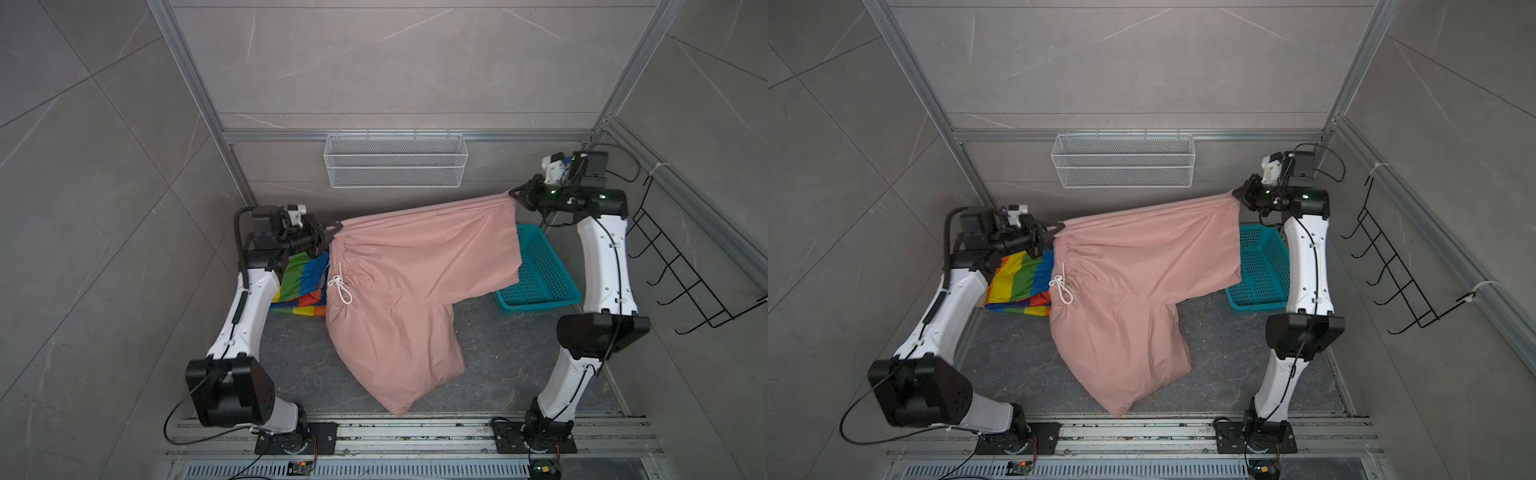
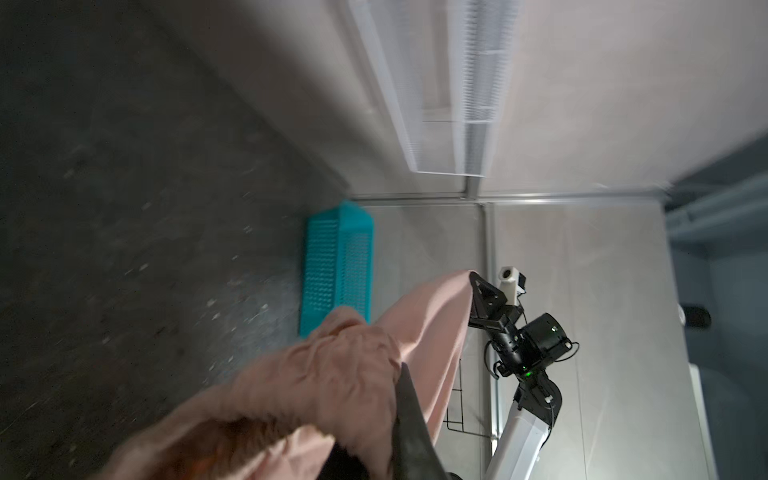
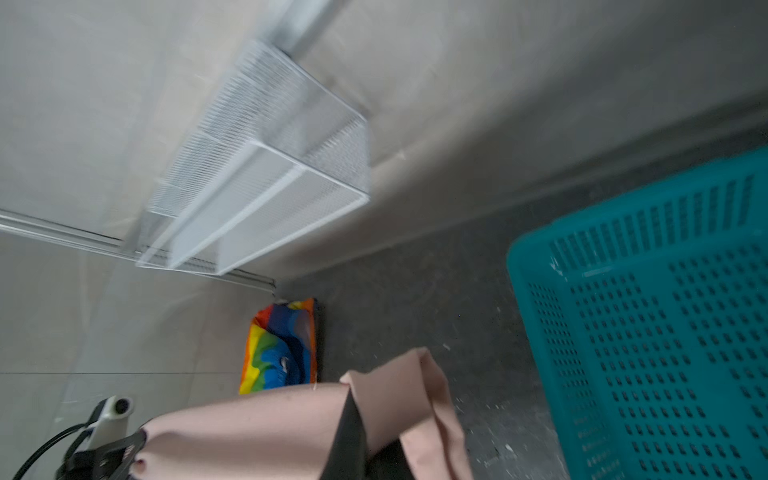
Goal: Fold and stack the shorts
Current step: 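Lift the pink shorts with both grippers and stretch them apart, then lower the stretched pink shorts flat onto the table with both grippers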
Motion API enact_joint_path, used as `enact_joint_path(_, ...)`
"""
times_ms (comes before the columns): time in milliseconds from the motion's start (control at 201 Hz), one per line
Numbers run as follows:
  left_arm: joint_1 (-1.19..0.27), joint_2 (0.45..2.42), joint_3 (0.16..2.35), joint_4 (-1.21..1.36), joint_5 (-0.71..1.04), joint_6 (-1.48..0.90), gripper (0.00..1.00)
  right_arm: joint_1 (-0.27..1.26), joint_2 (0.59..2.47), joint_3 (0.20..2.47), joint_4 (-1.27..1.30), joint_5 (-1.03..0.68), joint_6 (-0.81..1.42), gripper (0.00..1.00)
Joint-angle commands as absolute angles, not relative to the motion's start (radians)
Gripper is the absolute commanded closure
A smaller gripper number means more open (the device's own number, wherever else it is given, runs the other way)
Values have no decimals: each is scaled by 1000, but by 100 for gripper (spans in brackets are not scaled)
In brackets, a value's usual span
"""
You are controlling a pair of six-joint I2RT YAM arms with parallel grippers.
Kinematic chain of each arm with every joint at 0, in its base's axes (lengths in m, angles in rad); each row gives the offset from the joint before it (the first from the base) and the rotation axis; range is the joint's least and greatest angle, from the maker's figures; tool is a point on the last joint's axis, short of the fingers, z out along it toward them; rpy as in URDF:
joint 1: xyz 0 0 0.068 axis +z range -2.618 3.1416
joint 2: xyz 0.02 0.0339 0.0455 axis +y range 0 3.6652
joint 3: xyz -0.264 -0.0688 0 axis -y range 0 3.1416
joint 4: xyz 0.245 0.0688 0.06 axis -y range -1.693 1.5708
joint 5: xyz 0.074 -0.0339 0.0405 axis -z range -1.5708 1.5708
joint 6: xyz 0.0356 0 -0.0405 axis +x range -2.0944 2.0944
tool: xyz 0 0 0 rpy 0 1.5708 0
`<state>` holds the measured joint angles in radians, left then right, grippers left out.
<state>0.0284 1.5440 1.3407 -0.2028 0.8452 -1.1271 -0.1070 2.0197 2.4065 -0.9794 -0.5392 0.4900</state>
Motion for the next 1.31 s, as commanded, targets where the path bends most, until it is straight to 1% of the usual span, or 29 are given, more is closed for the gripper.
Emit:
enact_joint_path(0,103,1546,1316,-150,766,-1087,100,-178,2074,2463,-957,-331,421,100)
enact_joint_path(95,103,1615,1328,-154,762,-1054,100,-174,2156,2574,-1003,-339,426,100)
enact_joint_path(259,100,1695,1371,-132,758,-1059,100,-134,2254,2872,-1132,-358,433,100)
enact_joint_path(304,96,1704,1381,-130,754,-1058,100,-112,2250,2891,-1159,-362,431,100)
enact_joint_path(364,86,1709,1384,-129,749,-1054,100,-75,2223,2851,-1188,-356,418,100)
enact_joint_path(413,75,1713,1381,-129,747,-1046,100,-27,2175,2757,-1184,-329,402,100)
enact_joint_path(453,69,1715,1373,-128,749,-1041,100,17,2120,2638,-1149,-302,389,100)
enact_joint_path(513,66,1714,1355,-127,750,-1034,100,70,2005,2370,-1015,-285,399,100)
enact_joint_path(563,67,1708,1333,-125,752,-1027,100,87,1912,2138,-857,-298,453,100)
enact_joint_path(648,66,1695,1298,-127,755,-1008,100,90,1834,1909,-725,-334,508,100)
enact_joint_path(932,68,1668,1144,-147,776,-926,100,100,1626,1373,-562,-369,525,100)
enact_joint_path(1016,71,1656,1091,-157,774,-898,96,120,1570,1228,-526,-367,526,100)
enact_joint_path(1071,74,1652,1067,-164,766,-883,93,136,1557,1162,-514,-362,522,100)
enact_joint_path(1205,68,1651,998,-136,762,-888,92,148,1569,1019,-453,-357,522,100)
enact_joint_path(1305,64,1636,961,-133,759,-881,92,148,1601,977,-433,-322,498,100)
